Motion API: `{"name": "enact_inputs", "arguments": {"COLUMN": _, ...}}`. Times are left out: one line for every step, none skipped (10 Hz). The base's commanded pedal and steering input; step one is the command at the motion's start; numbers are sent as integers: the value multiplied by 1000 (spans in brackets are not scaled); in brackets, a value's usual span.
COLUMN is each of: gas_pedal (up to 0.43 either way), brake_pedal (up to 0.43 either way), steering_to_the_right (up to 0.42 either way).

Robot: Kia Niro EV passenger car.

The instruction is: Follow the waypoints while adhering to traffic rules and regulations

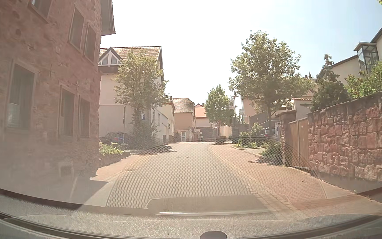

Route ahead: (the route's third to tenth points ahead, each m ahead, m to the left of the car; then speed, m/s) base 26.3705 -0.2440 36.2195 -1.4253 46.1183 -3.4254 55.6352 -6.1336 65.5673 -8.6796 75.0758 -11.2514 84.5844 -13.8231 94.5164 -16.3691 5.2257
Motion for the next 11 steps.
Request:
{"name": "enact_inputs", "arguments": {"gas_pedal": 0, "brake_pedal": 0, "steering_to_the_right": 0}}
{"name": "enact_inputs", "arguments": {"gas_pedal": 0, "brake_pedal": 0, "steering_to_the_right": 0}}
{"name": "enact_inputs", "arguments": {"gas_pedal": 0, "brake_pedal": 0, "steering_to_the_right": 0}}
{"name": "enact_inputs", "arguments": {"gas_pedal": 0, "brake_pedal": 0, "steering_to_the_right": 0}}
{"name": "enact_inputs", "arguments": {"gas_pedal": 0, "brake_pedal": 0, "steering_to_the_right": 0}}
{"name": "enact_inputs", "arguments": {"gas_pedal": 0, "brake_pedal": 0, "steering_to_the_right": 0}}
{"name": "enact_inputs", "arguments": {"gas_pedal": 0, "brake_pedal": 0, "steering_to_the_right": 0}}
{"name": "enact_inputs", "arguments": {"gas_pedal": 0, "brake_pedal": 0, "steering_to_the_right": 0}}
{"name": "enact_inputs", "arguments": {"gas_pedal": 0, "brake_pedal": 0, "steering_to_the_right": 0}}
{"name": "enact_inputs", "arguments": {"gas_pedal": 0, "brake_pedal": 0, "steering_to_the_right": 0}}
{"name": "enact_inputs", "arguments": {"gas_pedal": 28, "brake_pedal": 0, "steering_to_the_right": -3}}
